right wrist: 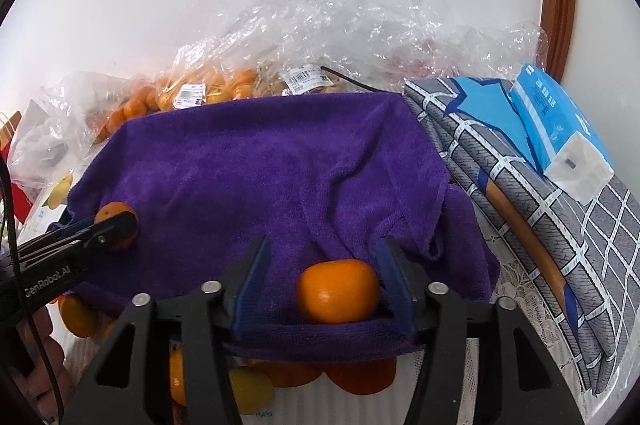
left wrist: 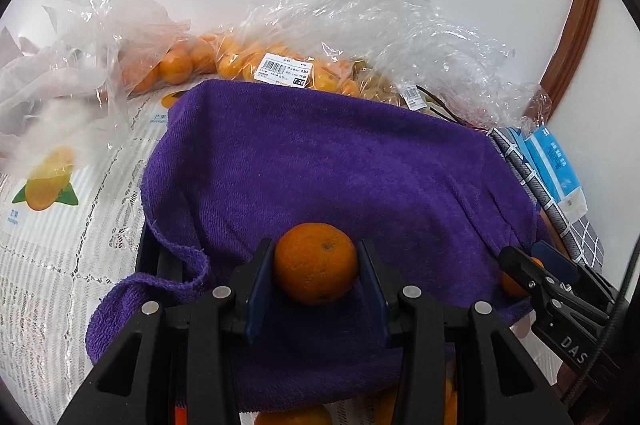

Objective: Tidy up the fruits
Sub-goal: 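Lift both oranges onto the purple towel and open the right gripper, then open the left gripper to drop its orange on the towel while the right withdraws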

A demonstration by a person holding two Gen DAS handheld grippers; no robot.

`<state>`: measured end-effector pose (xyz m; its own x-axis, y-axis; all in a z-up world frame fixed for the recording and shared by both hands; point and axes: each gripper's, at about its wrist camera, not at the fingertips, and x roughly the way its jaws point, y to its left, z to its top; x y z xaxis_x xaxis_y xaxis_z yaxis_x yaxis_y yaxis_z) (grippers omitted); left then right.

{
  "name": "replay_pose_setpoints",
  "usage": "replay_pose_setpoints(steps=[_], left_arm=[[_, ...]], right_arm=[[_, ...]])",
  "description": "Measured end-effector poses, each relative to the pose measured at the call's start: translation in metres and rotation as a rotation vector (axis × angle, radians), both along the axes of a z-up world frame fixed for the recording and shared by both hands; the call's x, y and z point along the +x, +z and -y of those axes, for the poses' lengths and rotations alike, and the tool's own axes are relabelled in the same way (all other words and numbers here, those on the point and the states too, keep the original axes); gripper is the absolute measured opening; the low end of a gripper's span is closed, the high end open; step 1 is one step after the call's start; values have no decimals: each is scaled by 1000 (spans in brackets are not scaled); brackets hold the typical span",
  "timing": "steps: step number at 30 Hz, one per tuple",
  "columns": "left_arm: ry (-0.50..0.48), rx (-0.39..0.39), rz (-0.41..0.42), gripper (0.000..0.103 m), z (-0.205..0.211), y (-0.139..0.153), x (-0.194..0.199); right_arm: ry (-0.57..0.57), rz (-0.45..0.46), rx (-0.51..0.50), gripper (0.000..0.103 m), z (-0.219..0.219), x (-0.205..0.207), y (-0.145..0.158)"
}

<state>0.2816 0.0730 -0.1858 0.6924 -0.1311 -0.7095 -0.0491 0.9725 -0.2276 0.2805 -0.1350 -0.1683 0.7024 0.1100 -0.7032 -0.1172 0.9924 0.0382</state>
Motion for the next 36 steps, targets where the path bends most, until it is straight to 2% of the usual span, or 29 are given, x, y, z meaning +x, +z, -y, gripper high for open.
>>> replay_pose_setpoints(steps=[4, 7, 16, 18, 29, 34, 36], left_arm=[[-1, 5, 2, 40, 0, 0, 1], [-4, 4, 2, 40, 0, 0, 0], [-7, -13, 41, 41, -1, 5, -6], [-12, -12, 68, 46, 0, 9, -10], [-21, -3, 137, 47, 4, 18, -17], [34, 2, 172, 45, 0, 22, -25], [25, -14, 180, 44, -2, 23, -28]], right_arm=[[-5, 29, 6, 68, 0, -6, 5], [-11, 42, 3, 69, 0, -9, 7], [-61, 77, 35, 69, 9, -14, 12], [-72, 73, 54, 69, 13, -15, 13], [-18, 39, 94, 69, 14, -21, 16], [-9, 35, 114, 68, 17, -36, 17], [-29, 51, 94, 68, 17, -45, 18]])
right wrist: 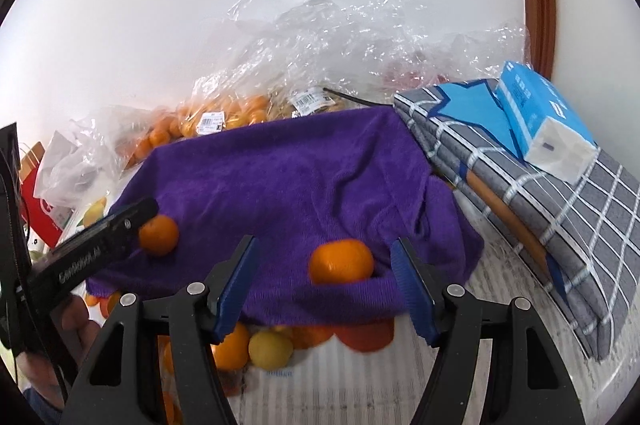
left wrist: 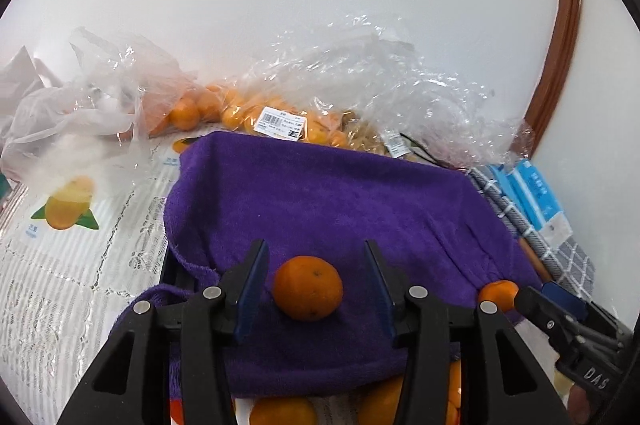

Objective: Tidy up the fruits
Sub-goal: 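Open the left gripper to drop its orange on the towel while the right withdraws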

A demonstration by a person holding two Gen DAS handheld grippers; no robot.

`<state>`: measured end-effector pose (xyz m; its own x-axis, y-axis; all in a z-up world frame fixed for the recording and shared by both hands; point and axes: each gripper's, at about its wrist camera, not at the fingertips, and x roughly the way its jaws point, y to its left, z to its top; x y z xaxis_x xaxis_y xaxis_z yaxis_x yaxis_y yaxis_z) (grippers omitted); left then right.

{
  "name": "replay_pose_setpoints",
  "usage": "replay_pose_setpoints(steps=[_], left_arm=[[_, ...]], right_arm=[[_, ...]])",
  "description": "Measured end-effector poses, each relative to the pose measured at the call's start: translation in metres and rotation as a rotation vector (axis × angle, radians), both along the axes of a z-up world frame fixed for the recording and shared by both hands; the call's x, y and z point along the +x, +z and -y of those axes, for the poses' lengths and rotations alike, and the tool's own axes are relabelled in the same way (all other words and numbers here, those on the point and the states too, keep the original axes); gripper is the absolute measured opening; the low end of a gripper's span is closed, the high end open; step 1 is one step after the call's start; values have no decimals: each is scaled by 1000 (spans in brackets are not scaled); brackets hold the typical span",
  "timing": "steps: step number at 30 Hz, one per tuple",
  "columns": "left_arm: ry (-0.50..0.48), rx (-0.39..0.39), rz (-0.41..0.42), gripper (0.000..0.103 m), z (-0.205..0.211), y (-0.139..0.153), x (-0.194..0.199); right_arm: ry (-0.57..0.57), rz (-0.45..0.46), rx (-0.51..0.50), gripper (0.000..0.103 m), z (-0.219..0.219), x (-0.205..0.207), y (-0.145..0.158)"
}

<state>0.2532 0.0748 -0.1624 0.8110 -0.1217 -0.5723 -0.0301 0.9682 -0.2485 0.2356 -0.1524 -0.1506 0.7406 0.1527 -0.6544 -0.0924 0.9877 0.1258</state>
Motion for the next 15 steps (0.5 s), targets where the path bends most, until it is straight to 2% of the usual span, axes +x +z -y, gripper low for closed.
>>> replay_pose_setpoints(steps=[5, 9, 12, 15], left_arm=[[1, 11, 10, 44, -2, -1, -12], [3, -39, 1, 44, -13, -2, -25], [14, -38, 0, 44, -19, -3, -41], [12, -48, -1, 46, -25, -4, -55]], right_arm=[[-8, 65, -16, 68, 1, -28, 0], [32, 52, 8, 68, 0, -38, -2], [37, 42, 38, 68, 2, -49, -8], [40, 6, 24, 68, 1, -55, -15]])
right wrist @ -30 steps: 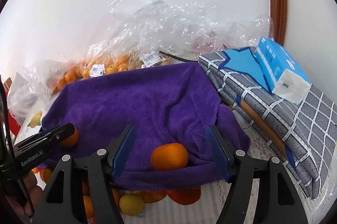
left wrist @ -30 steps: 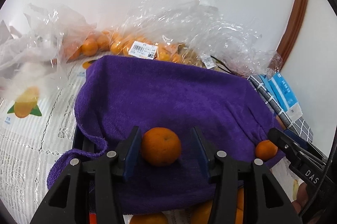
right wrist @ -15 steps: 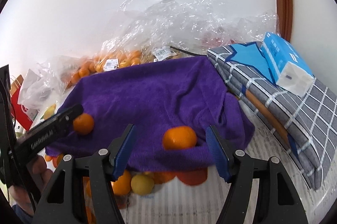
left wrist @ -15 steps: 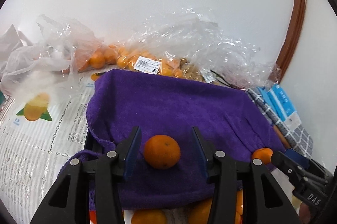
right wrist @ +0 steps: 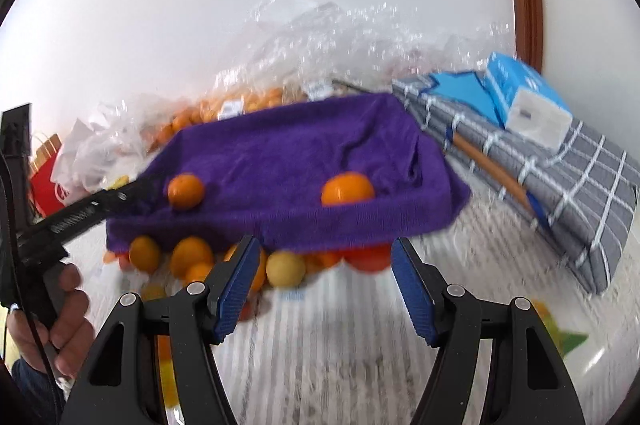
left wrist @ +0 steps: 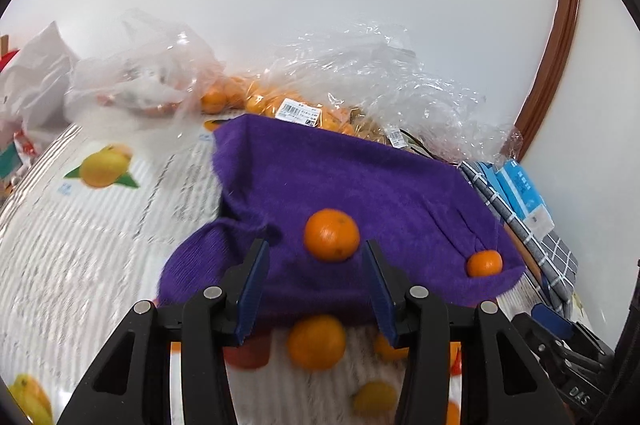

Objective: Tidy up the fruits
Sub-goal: 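Open the left gripper to drop its orange on the towel while the right withdraws, then grasp a small yellow-green fruit with the right gripper while the left grasps an orange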

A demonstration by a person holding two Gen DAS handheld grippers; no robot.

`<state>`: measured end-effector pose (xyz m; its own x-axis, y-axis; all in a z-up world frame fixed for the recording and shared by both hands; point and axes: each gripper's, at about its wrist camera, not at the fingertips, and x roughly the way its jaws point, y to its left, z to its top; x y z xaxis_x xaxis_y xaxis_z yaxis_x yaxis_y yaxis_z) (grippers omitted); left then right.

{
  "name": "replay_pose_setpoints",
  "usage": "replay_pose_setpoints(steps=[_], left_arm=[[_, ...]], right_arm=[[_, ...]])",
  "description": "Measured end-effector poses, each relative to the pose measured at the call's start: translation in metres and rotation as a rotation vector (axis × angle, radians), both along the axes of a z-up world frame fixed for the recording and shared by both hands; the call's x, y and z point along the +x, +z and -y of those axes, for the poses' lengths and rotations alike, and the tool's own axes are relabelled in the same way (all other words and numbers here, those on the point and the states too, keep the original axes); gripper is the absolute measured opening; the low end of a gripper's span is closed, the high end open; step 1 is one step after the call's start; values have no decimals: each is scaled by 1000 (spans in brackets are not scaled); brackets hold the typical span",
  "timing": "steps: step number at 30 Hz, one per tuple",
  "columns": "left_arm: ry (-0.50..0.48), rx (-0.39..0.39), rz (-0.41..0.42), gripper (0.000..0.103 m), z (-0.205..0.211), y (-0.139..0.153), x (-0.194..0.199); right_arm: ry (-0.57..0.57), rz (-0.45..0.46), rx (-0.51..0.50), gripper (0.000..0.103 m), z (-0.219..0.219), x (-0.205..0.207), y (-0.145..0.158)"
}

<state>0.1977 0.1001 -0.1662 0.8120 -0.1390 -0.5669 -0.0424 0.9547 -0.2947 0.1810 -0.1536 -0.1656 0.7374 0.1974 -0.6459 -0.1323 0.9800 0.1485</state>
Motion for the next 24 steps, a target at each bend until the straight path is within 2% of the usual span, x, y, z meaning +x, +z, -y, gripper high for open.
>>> replay_pose_setpoints(steps=[2, 6, 9, 11, 15, 21, 24], left_arm=[[-3, 6, -6, 47, -2, -1, -7], [-17, 31, -22, 59, -1, -4, -25], [-32, 48, -34, 59, 3, -7, -35], [-33, 72, -54, 59, 5, -9, -41], [-21, 54, -56, 59, 1, -11, -51], [-26, 38, -73, 60, 0, -13, -50], [-32, 33, -87, 60, 0, -16, -48]], right_arm=[[6, 2, 0, 68, 0, -7, 0], [24, -2, -3, 68, 0, -16, -2], [45, -17, -8, 68, -4, -14, -3], [68, -27, -38, 65, -10, -11, -5], [84, -42, -112, 45, -23, -1, -10], [155, -62, -196, 43, -41, 15, -15], [167, -77, -223, 34, -45, 22, -20]])
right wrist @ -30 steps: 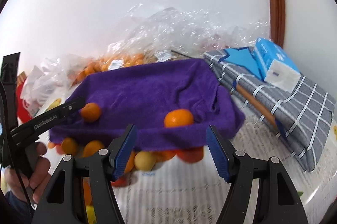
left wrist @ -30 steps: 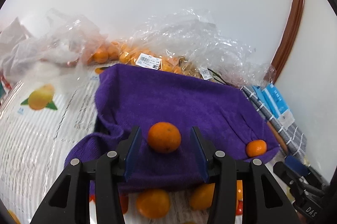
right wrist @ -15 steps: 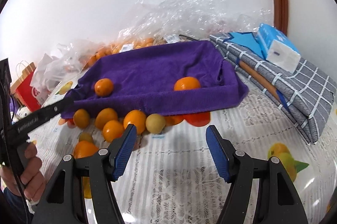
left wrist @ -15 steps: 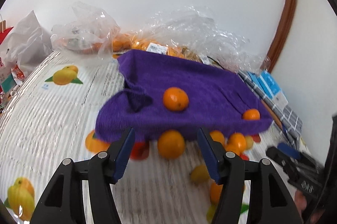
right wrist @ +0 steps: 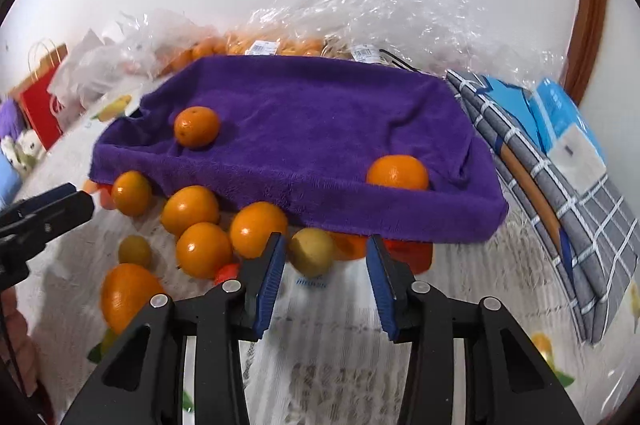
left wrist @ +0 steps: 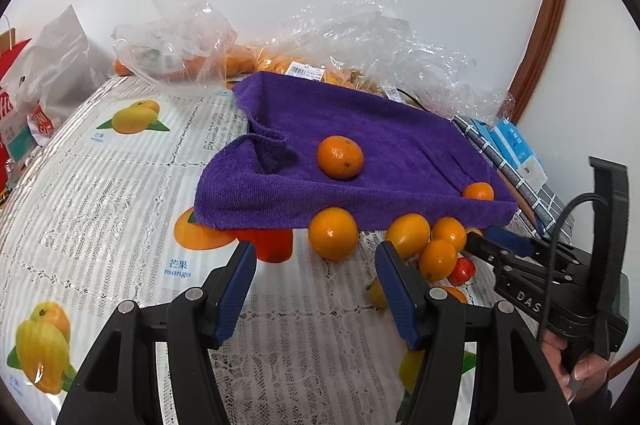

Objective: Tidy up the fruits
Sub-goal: 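Grasp a small yellow-green fruit with the right gripper while the left grasps an orange, then lift both held fruits up over the purple towel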

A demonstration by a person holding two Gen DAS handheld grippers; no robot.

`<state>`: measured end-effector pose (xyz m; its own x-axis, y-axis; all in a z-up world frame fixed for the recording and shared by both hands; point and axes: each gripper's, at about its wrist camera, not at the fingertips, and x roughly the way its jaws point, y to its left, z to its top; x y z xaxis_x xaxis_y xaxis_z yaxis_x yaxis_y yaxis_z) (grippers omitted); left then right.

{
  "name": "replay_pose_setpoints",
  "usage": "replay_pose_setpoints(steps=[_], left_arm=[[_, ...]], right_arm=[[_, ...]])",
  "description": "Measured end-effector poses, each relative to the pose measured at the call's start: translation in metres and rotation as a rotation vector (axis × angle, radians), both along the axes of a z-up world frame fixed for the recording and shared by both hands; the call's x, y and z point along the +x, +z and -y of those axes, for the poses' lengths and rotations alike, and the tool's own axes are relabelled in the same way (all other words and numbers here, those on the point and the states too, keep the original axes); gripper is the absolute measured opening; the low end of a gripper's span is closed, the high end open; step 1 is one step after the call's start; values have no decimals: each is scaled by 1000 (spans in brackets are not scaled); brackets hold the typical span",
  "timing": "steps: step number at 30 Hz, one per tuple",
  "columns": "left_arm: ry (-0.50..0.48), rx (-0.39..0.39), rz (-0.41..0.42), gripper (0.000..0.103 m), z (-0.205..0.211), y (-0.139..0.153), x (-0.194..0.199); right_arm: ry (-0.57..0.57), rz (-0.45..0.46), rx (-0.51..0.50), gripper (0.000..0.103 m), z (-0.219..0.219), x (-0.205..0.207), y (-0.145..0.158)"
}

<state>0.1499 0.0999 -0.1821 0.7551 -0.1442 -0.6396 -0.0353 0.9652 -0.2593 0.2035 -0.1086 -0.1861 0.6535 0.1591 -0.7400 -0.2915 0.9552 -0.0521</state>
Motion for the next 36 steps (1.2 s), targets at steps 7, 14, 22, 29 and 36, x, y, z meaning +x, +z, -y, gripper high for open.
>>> replay_pose_setpoints(steps=[7, 14, 22, 29, 36], left_arm=[[-3, -13, -13, 60, -1, -3, 4], [-18, -47, -62, 59, -1, -8, 26], [-56, -63, -98, 32, 6, -16, 42], [-32, -70, 16, 33, 3, -2, 22], [-2, -31, 85, 33, 4, 10, 17]], right_arm=[[16, -18, 29, 27, 6, 1, -2], [-98, 25, 85, 27, 39, -6, 4], [-90, 43, 118, 27, 43, -11, 8], [-114, 92, 163, 27, 49, -18, 15], [-134, 142, 185, 27, 54, -22, 21]])
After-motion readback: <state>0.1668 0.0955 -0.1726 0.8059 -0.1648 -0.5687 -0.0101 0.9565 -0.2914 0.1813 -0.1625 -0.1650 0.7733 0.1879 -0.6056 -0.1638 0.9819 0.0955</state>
